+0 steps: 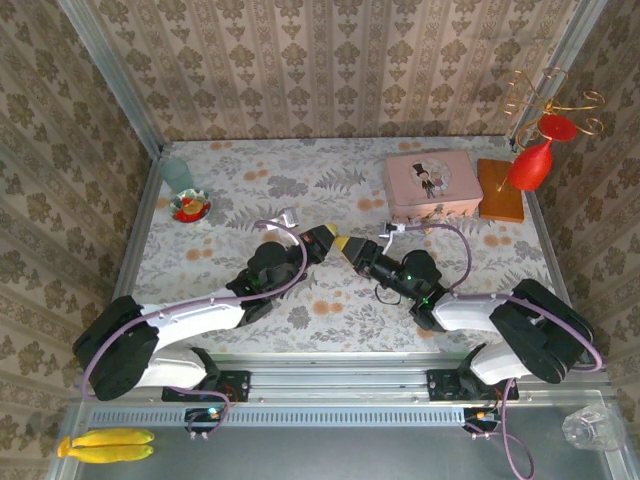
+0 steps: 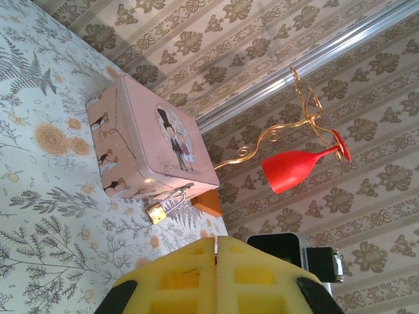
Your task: Unlock the padlock with the key
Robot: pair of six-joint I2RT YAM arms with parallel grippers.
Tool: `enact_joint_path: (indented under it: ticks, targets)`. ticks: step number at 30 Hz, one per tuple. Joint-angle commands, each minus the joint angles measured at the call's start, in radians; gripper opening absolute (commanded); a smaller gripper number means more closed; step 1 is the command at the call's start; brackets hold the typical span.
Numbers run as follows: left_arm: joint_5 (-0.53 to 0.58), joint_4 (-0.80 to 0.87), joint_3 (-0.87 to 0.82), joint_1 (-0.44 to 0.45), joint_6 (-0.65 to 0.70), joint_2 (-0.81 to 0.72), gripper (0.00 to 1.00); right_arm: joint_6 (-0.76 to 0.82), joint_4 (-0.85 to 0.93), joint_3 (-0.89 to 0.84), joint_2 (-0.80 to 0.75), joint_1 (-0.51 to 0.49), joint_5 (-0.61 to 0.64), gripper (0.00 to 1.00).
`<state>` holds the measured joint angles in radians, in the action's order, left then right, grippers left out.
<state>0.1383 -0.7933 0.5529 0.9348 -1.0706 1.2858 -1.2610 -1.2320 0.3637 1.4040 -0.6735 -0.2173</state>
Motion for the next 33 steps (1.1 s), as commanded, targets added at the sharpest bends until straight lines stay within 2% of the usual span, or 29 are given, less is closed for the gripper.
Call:
enact_joint_path:
  ticks: [1,13,19,33]
  targets:
    - [-0.011,0.005,0.023,0.016,-0.009,-0.005,0.00,0.007,-0.033,-0.008,-0.042,0.014,-0.009,0.46]
    - [-0.032,-0.023,0.031,0.038,-0.025,0.027,0.00,-0.015,-0.034,-0.020,-0.046,0.053,-0.043,0.39]
    - [-0.037,-0.023,0.039,0.039,-0.030,0.038,0.00,-0.026,-0.001,0.004,-0.039,0.054,-0.081,0.29]
    - [-0.045,-0.093,0.046,0.038,-0.041,0.053,0.00,-0.076,-0.053,0.009,0.033,0.054,-0.102,0.24]
